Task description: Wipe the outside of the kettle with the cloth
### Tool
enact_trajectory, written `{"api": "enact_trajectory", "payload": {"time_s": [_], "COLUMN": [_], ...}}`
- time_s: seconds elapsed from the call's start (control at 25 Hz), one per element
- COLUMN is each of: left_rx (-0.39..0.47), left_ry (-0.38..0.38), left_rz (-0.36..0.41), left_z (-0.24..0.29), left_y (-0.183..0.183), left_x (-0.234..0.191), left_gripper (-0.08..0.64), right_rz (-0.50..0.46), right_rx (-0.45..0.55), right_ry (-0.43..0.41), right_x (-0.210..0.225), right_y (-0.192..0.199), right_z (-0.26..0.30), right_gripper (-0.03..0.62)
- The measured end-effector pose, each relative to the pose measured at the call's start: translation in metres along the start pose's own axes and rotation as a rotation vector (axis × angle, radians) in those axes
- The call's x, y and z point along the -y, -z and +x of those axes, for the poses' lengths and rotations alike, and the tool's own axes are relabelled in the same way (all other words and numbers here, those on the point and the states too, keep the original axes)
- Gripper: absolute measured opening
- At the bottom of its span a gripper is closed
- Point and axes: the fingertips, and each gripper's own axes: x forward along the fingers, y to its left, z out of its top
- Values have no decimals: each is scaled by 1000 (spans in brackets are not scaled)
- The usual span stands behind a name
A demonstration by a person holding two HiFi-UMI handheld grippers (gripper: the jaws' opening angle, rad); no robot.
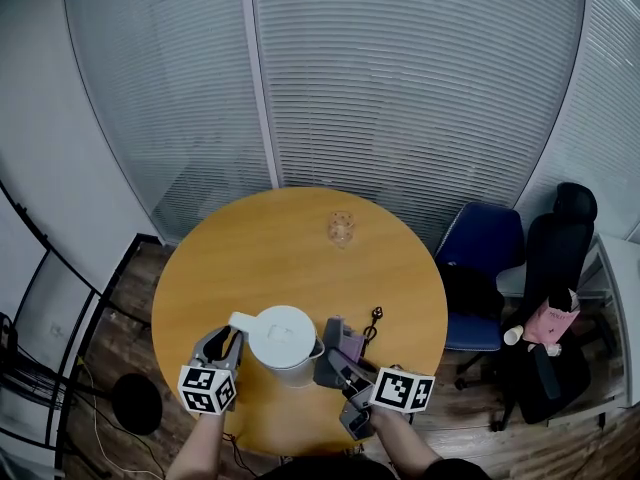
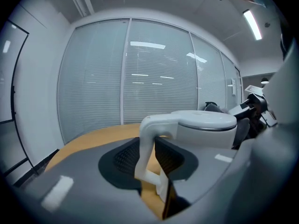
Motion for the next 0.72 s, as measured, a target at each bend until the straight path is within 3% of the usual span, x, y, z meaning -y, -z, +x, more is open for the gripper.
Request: {"api": "enact_trajectory", "payload": {"time_s": [0.28,0.36,0.48,0.72], "left_rx": [12,-3,-72,-89], "left_ry": [-11,-14,5,-1], "left_rz": [-47,-50,-23,-30], "left_z": [2,4,9,13], "left_y": [1,4,17,22], "left_x": [0,1,8,10], "left_gripper": [102,95,9,9], "right_rz": [62,43,27,32], "right_rx": [-62,-88,-135,-228], "right_ry": [46,78,138,263], "right_x": [40,51,74,124], "right_y": [30,37,50,84], "right_z": [15,18,23,31], "right_gripper": [101,101,101,101]}}
